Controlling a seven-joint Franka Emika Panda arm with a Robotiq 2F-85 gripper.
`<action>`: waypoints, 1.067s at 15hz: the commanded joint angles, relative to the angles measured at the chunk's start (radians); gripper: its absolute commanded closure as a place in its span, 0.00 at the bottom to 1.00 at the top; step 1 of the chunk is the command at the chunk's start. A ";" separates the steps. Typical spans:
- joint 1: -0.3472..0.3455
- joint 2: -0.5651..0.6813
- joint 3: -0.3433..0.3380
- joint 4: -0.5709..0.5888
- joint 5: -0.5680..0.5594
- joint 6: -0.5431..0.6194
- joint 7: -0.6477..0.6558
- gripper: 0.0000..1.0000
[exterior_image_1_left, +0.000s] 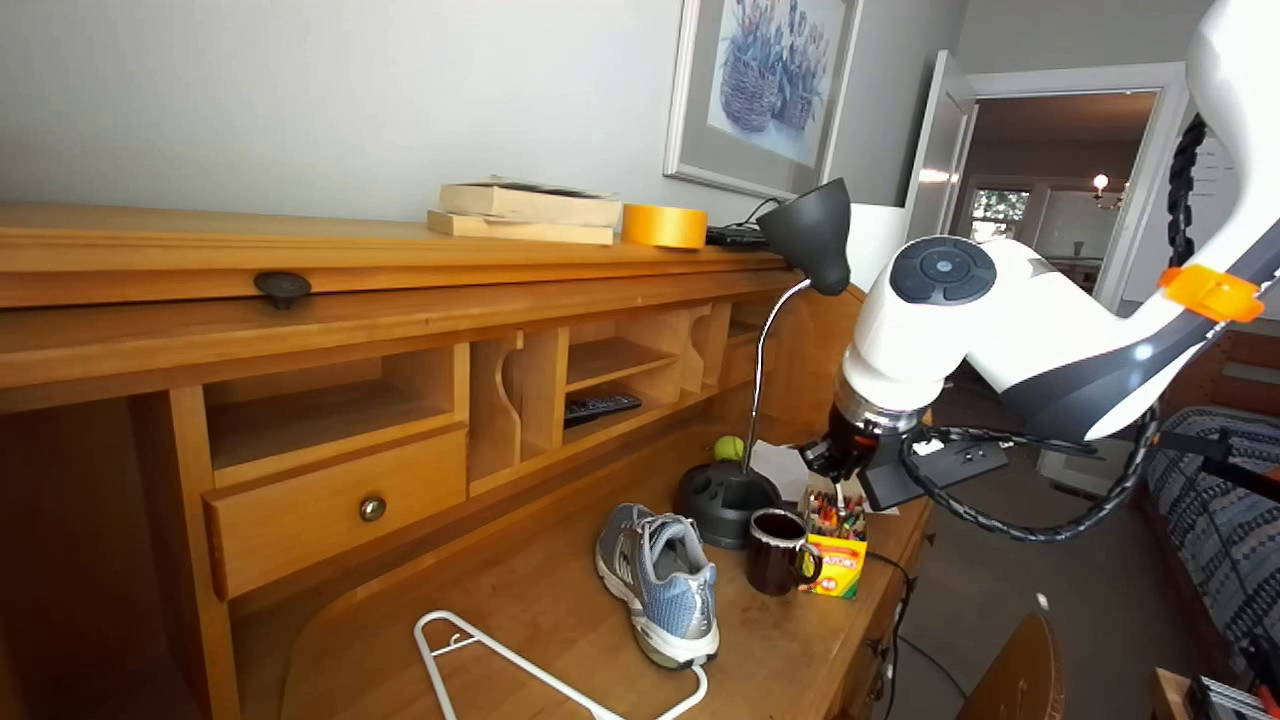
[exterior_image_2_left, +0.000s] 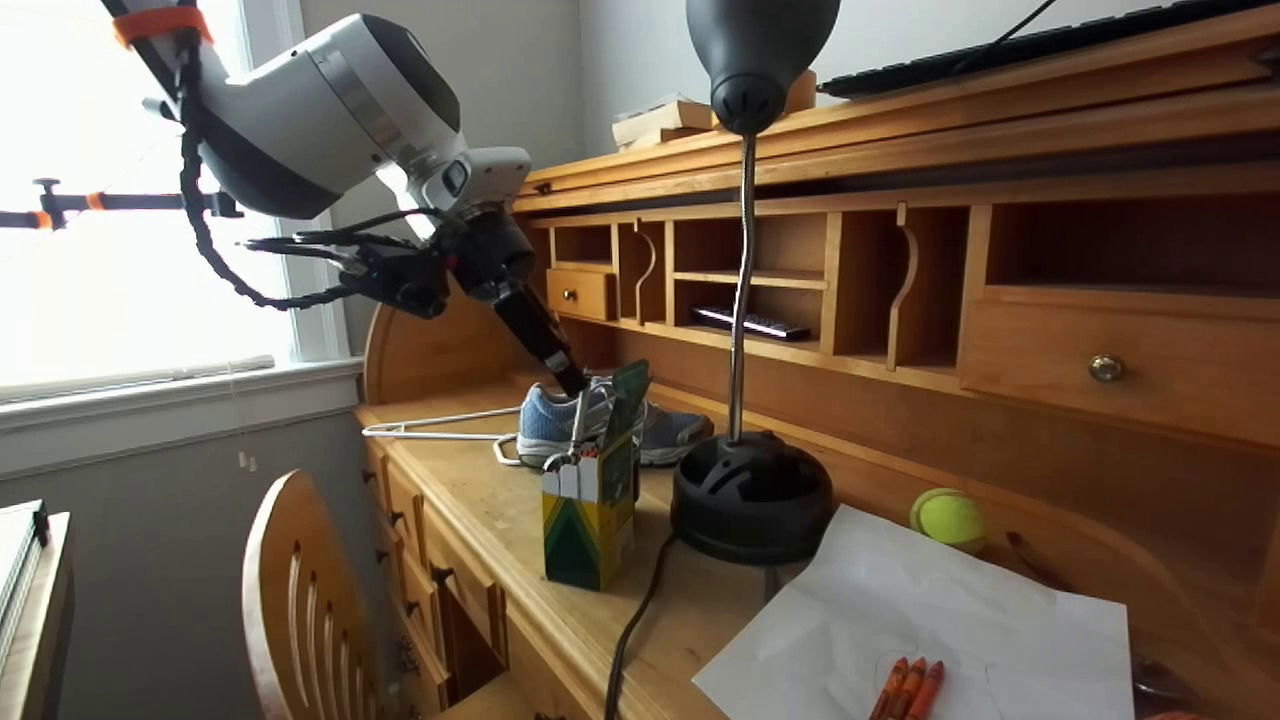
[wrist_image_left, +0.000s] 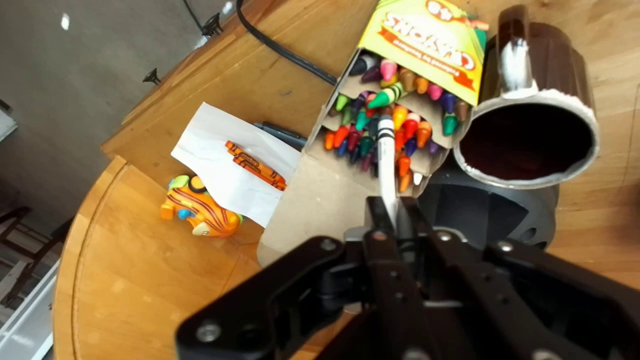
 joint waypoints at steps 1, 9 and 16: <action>0.003 0.045 0.003 0.035 -0.039 0.032 0.060 0.97; 0.006 0.083 0.017 0.049 -0.030 0.055 0.068 0.97; 0.009 0.110 0.018 0.064 -0.064 0.044 0.127 0.97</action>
